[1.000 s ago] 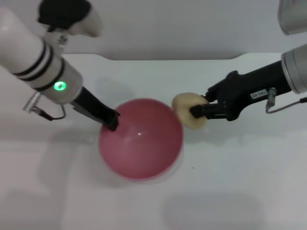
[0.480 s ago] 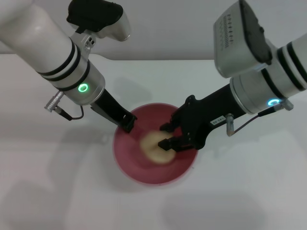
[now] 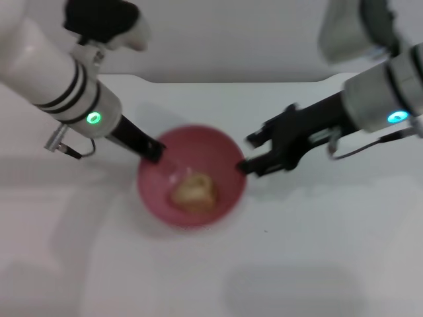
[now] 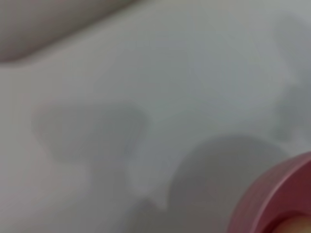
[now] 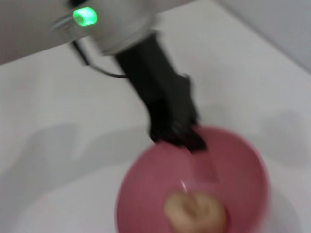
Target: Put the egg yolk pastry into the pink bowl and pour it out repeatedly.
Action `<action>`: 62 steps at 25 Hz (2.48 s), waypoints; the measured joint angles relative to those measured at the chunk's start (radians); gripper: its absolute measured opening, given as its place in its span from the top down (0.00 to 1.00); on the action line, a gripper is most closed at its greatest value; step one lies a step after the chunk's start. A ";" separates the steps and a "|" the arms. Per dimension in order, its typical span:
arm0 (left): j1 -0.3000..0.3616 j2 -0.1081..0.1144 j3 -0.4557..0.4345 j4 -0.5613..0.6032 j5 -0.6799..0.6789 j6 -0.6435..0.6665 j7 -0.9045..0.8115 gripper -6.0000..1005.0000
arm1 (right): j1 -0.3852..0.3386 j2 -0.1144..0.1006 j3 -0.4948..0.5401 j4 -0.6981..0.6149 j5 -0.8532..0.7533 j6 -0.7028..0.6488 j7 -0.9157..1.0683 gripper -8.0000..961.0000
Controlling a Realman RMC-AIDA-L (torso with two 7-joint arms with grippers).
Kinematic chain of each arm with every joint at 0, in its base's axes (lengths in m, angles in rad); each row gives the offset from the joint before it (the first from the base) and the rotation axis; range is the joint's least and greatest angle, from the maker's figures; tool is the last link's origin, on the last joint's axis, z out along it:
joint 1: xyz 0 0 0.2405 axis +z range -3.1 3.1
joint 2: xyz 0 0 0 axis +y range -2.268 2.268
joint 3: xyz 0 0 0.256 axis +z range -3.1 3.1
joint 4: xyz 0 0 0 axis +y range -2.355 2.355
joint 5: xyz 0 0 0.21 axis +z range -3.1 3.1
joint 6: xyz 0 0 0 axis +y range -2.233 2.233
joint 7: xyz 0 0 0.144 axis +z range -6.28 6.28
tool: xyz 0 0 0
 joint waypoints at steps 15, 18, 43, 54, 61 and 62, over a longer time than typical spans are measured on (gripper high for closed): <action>0.415 0.000 0.070 0.298 -0.322 -0.570 0.368 0.99 | -0.142 -0.003 0.443 0.079 -0.160 0.032 0.065 0.45; 0.485 0.001 0.203 0.346 -0.324 -0.762 0.461 0.99 | -0.158 -0.002 0.463 0.084 -0.165 0.042 0.065 0.46; 0.487 -0.017 1.051 -0.057 -0.204 -2.209 1.317 0.99 | -0.188 0.000 0.508 0.089 -0.167 0.039 0.078 0.49; 0.506 -0.004 0.745 0.168 -0.716 -1.817 1.233 0.99 | -0.163 -0.001 0.461 0.110 -0.160 0.040 0.074 0.50; 0.501 0.001 0.326 0.203 -0.913 -1.045 1.126 0.99 | -0.131 -0.004 0.400 0.123 -0.164 0.045 0.072 0.51; 0.483 0.003 0.261 0.185 -0.894 -0.924 1.051 0.99 | -0.127 -0.004 0.384 0.124 -0.164 0.045 0.071 0.51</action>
